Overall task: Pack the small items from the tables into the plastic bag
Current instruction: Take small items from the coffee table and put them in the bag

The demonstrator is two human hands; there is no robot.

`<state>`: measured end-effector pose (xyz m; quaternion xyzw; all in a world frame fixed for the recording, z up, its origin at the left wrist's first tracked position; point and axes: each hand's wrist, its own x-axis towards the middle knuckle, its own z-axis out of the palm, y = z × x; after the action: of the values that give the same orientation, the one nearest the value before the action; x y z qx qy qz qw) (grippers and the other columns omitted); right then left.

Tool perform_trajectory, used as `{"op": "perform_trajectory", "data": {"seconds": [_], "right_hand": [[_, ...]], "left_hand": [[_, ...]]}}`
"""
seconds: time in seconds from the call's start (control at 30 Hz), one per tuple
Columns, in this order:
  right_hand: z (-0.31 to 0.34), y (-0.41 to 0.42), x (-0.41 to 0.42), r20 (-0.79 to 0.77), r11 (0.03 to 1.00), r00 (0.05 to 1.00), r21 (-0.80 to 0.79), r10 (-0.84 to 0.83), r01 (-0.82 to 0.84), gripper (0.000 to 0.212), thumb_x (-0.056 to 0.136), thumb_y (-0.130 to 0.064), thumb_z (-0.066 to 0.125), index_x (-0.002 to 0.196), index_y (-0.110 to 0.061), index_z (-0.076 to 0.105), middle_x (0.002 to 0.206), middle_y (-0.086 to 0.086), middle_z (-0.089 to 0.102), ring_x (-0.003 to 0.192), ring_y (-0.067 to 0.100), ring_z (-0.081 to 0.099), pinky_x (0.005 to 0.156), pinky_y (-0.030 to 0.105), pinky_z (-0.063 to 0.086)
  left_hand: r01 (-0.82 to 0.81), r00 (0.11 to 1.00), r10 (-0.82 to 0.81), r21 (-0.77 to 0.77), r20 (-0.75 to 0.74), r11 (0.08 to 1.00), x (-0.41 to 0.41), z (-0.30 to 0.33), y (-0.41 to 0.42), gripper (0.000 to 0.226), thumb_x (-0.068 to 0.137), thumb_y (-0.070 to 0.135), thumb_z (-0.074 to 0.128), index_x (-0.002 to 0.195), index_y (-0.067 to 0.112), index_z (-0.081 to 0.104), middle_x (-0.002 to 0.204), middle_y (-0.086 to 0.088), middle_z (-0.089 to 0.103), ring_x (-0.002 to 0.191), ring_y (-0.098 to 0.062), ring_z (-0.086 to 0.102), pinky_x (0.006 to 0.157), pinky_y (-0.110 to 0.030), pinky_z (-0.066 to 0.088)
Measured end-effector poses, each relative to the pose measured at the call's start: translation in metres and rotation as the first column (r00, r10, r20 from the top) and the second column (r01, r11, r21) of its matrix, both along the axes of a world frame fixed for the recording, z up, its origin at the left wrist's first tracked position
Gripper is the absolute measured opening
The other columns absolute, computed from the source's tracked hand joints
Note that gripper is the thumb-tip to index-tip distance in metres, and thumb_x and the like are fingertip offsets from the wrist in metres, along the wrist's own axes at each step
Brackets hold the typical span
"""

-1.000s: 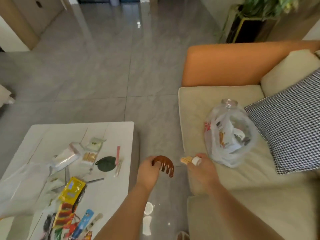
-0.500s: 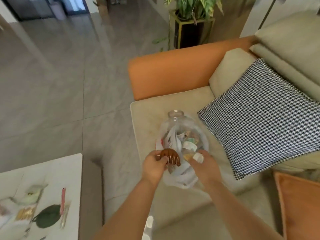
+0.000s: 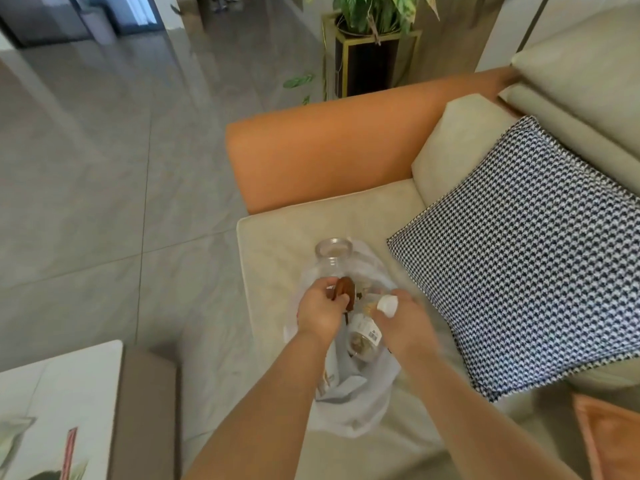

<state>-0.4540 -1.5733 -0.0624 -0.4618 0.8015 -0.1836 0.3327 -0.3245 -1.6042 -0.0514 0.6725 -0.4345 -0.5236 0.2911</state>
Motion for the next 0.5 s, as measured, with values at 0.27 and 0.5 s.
{"op": "perform_trajectory", "data": {"seconds": [0.27,0.5], "right_hand": [[-0.022,-0.015,0.017,0.001,0.970,0.972,0.068,0.235,-0.234,0.048,0.096,-0.011,0.040,0.143,-0.020,0.032,0.141,0.007,0.045,0.123,0.025,0.048,0.097,0.030,0.037],[-0.024,0.005,0.029,-0.021,0.947,0.961,0.178,0.277,-0.269,0.043,0.093,-0.017,0.048,0.136,-0.017,0.044,0.126,0.006,0.058,0.115,0.024,0.054,0.085,0.027,0.041]], "left_hand": [[0.081,0.996,-0.081,0.002,0.044,0.997,0.000,-0.021,0.001,0.035,0.089,-0.004,0.047,0.118,0.011,0.061,0.117,-0.007,0.063,0.114,-0.025,0.057,0.102,-0.031,0.043],[0.114,0.986,-0.122,0.076,0.115,0.991,0.037,-0.019,0.035,0.037,0.090,0.005,0.051,0.127,0.009,0.054,0.104,-0.001,0.062,0.081,-0.011,0.055,0.065,-0.007,0.044]]}}
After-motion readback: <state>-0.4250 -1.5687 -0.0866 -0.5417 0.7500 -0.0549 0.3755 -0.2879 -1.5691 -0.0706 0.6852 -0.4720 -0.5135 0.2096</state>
